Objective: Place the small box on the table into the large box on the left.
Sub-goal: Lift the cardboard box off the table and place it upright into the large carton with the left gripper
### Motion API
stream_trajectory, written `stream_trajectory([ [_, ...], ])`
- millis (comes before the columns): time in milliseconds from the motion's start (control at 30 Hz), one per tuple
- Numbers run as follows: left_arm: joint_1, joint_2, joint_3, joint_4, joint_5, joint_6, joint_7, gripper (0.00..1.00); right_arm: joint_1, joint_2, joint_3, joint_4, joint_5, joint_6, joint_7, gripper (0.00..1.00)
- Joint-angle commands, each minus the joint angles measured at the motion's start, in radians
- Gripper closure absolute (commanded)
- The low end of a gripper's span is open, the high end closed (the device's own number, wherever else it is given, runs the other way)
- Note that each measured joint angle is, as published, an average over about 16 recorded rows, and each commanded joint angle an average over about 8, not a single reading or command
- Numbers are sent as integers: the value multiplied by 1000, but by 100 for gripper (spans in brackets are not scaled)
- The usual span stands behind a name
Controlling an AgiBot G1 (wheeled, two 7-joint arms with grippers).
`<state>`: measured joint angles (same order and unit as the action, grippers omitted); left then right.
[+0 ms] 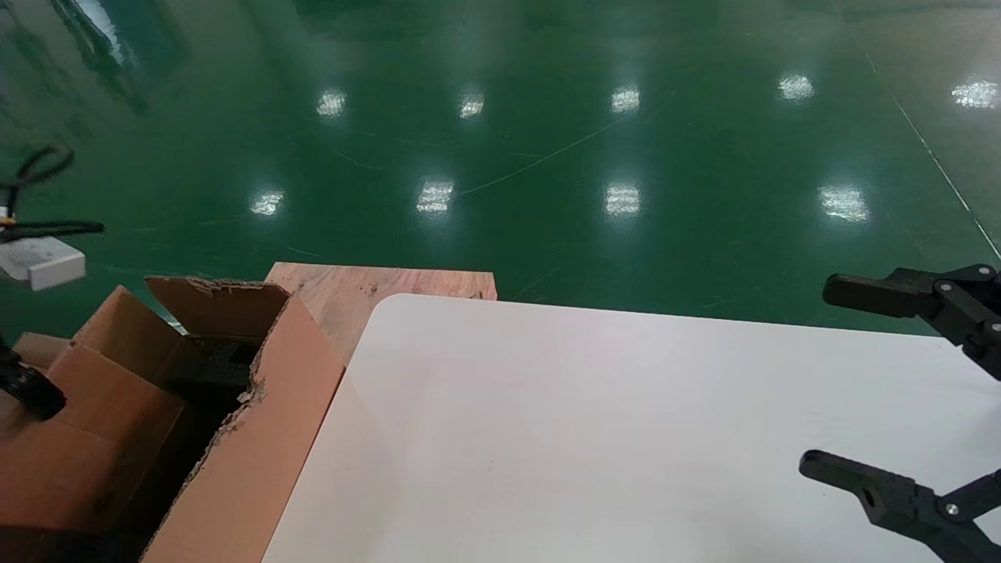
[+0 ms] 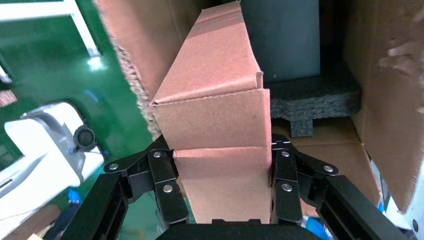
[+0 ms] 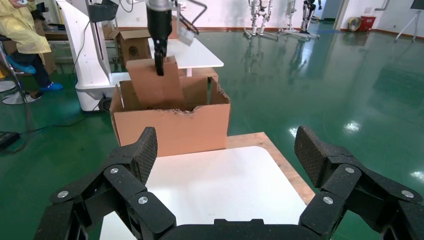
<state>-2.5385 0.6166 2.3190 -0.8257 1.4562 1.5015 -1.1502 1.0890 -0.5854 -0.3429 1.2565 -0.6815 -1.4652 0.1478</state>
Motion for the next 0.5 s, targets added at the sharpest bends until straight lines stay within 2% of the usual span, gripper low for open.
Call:
stream_trajectory([
  [33,45,14,6,16,-8,-20,-14,100,0,0,0,0,0,0,0,0],
  [500,306,161,-35,298,-118,-112,72,100,0,0,0,0,0,0,0,0],
])
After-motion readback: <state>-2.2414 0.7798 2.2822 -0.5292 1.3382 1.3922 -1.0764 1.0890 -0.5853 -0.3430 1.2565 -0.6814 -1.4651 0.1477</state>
